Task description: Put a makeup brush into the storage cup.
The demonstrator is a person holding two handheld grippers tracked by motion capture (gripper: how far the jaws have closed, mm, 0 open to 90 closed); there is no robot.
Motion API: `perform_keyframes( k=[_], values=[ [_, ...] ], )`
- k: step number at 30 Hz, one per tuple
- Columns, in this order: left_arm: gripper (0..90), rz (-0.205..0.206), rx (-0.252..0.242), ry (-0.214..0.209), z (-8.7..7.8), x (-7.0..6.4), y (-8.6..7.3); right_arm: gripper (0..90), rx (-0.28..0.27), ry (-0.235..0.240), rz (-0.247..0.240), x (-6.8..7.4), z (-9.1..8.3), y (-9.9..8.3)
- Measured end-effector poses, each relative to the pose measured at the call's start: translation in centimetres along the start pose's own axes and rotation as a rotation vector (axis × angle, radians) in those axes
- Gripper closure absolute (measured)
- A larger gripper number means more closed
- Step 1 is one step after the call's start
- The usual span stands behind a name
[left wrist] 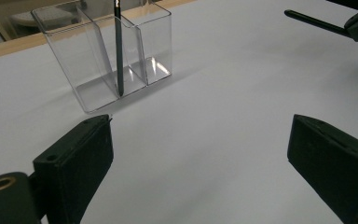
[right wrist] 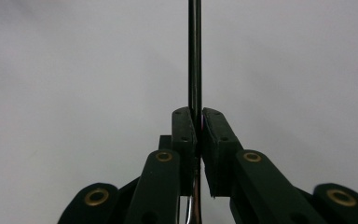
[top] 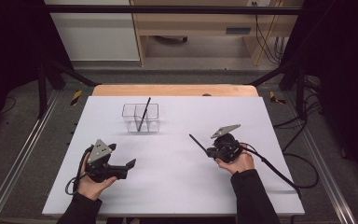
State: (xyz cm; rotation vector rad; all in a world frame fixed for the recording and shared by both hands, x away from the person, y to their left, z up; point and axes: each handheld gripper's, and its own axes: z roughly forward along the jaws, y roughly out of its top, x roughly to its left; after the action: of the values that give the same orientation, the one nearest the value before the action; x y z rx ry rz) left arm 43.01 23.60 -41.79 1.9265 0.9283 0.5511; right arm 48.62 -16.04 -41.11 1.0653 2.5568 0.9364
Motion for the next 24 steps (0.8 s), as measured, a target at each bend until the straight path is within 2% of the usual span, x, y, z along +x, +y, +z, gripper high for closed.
perform_keyframes(
  k=[10,19,24],
  values=[
    [6.1,0.014,0.0,-0.007,0.0,-0.1,0.2,84.4,-0.044,0.061,-0.044,0.9,-1.3,1.0],
    [6.1,0.043,0.002,-0.011,-0.1,-0.2,0.7,84.4,-0.031,0.087,-0.1,1.9,-2.0,2.0],
    [6.1,0.068,0.002,-0.014,-0.2,-0.4,1.1,84.5,-0.033,0.122,-0.11,2.2,-2.5,2.6]
  ],
)
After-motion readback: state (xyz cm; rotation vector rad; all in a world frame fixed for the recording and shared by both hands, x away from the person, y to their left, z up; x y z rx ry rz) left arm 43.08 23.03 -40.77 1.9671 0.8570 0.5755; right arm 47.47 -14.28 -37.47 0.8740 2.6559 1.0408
